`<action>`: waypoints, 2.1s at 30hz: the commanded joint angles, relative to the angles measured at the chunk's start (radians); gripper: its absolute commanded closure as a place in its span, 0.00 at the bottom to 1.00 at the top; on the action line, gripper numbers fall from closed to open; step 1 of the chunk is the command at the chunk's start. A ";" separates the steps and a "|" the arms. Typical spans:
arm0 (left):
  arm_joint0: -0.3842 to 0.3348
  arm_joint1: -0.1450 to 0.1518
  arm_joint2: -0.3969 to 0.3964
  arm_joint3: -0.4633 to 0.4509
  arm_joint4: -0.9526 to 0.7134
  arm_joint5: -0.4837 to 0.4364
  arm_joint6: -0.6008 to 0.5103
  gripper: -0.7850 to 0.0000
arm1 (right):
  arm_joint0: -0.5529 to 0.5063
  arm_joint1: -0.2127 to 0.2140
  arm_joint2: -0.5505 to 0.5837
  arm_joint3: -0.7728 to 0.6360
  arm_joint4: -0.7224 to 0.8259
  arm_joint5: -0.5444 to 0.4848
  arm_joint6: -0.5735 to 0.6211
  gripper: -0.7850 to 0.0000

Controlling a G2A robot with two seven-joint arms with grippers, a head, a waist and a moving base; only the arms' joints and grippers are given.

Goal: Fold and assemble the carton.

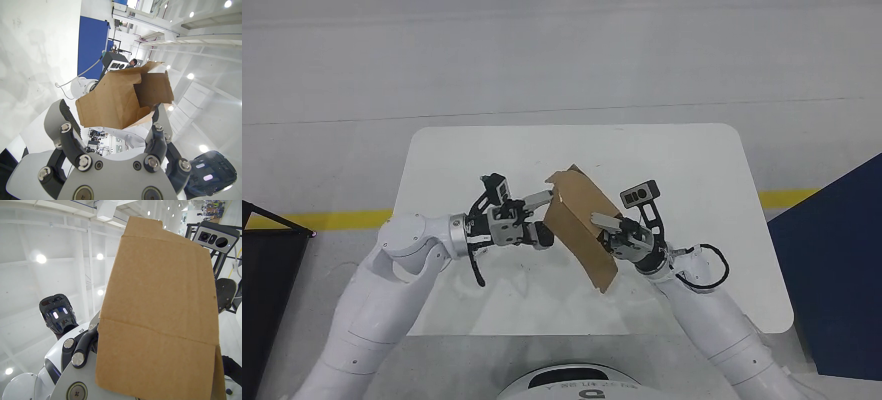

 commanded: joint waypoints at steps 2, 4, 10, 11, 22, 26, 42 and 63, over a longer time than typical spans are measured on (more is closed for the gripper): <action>0.000 0.000 0.017 -0.008 0.013 0.009 -0.004 0.00 | -0.001 -0.001 0.000 -0.001 -0.006 0.003 -0.002 1.00; 0.001 0.000 0.023 -0.011 0.015 0.008 -0.007 0.00 | -0.001 -0.002 0.001 -0.002 -0.007 0.004 -0.003 1.00; 0.003 0.002 0.023 -0.013 0.012 0.007 -0.008 0.00 | -0.003 -0.005 0.004 -0.003 -0.014 0.007 -0.003 1.00; 0.004 0.002 0.018 -0.013 0.004 0.005 -0.006 0.00 | -0.004 -0.005 0.005 -0.003 -0.014 0.008 -0.002 1.00; -0.008 0.005 -0.043 0.062 -0.085 0.019 0.027 0.00 | -0.016 -0.006 0.026 -0.017 -0.002 0.019 0.024 1.00; -0.047 -0.001 -0.006 0.097 -0.075 0.066 0.067 0.00 | -0.015 -0.007 0.022 -0.018 -0.012 0.020 0.025 1.00; -0.142 -0.020 0.089 0.088 -0.054 0.135 0.132 0.00 | -0.017 -0.012 0.029 -0.017 -0.020 0.026 0.027 1.00; -0.087 -0.004 0.058 0.039 -0.021 0.082 0.066 0.00 | -0.003 -0.018 0.051 0.024 0.045 0.106 0.041 1.00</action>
